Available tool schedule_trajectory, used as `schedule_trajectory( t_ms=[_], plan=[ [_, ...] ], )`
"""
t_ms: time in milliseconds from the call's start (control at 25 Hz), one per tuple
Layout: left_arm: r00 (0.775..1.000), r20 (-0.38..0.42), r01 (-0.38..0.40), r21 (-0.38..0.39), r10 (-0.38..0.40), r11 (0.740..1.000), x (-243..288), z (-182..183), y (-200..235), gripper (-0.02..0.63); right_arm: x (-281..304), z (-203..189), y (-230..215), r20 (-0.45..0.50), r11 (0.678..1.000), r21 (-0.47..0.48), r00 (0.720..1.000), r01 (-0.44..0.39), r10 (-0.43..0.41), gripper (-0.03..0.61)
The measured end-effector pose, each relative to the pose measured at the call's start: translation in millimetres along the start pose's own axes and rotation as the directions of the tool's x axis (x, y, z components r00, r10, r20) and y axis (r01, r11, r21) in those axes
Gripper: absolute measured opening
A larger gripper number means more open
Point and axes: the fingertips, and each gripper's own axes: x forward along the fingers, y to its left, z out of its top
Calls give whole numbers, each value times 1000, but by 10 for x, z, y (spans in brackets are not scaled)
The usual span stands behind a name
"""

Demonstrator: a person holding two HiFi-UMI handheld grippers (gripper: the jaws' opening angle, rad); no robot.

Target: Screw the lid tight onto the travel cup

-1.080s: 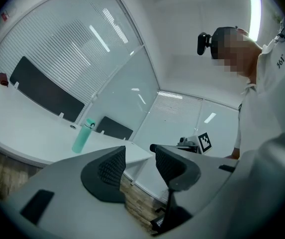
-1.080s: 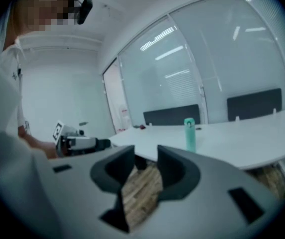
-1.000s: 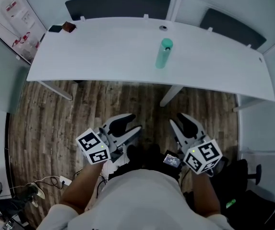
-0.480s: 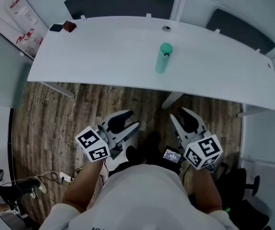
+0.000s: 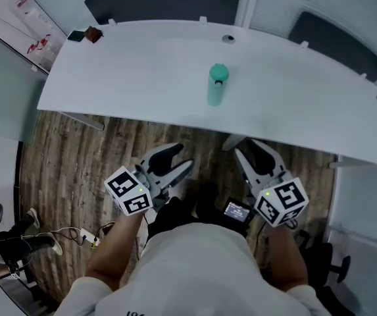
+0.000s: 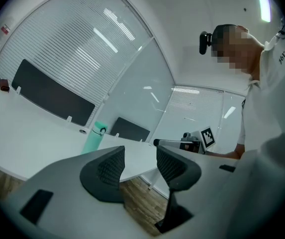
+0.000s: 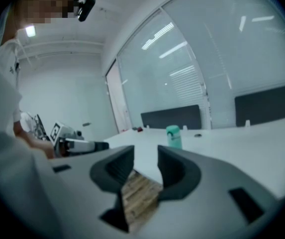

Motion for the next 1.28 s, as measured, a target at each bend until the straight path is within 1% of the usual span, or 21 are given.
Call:
schedule_trajectory(
  t_ms=[200, 400, 880, 1080, 1280],
  plan=[
    [1000, -19, 2, -5, -2, 1000, 85, 15, 93, 209, 91, -3, -49, -20, 1000, 12, 1000, 2, -2, 140],
    [999, -39, 35, -16, -35, 999, 162, 9, 254, 213, 213, -45, -127, -29, 998, 31, 999, 47, -46, 144],
    [994, -72, 79, -33, -81, 996, 233, 23, 592, 218, 469, -99, -169, -55, 994, 43, 993, 104, -101, 147],
    [994, -85, 76, -1, -76, 997, 421, 66, 822, 222, 694, 29, -356, -44, 992, 8, 992, 123, -122, 152],
    [991, -116, 71, 72, -62, 995, 710, 64, 1108, 242, 966, 146, -615, -46, 990, -35, 989, 138, -139, 170]
  ],
)
